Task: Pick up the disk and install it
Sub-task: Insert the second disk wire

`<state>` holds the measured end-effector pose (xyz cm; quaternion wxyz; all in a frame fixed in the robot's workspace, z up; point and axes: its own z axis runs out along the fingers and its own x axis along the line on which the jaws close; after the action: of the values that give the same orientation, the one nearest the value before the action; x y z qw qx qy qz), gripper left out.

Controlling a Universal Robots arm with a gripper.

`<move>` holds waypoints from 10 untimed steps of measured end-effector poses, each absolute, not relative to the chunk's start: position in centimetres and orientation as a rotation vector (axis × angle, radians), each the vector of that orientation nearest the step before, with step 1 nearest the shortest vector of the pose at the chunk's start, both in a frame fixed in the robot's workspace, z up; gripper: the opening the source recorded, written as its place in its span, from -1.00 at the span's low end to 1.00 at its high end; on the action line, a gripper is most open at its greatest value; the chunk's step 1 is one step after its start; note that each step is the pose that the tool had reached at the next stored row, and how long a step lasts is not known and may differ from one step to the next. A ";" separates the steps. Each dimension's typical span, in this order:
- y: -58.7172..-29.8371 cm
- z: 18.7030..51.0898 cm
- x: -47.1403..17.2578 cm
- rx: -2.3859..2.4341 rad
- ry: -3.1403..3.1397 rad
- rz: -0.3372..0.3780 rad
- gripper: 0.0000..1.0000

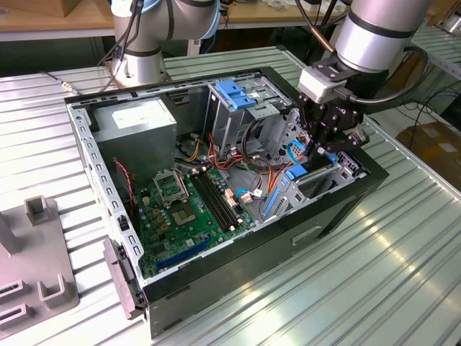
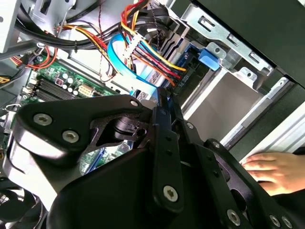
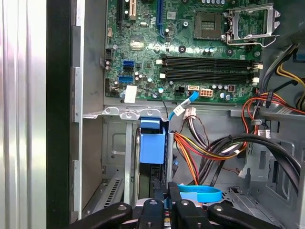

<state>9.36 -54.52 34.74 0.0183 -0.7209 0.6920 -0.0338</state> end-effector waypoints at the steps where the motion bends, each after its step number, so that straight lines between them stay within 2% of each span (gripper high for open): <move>1: -54.5 34.7 9.4 -2.237 2.148 -0.103 -0.68; 10: -54.7 34.7 9.4 -2.237 2.148 -0.103 -0.68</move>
<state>9.37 -54.73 34.68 0.0195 -0.7208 0.6920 -0.0333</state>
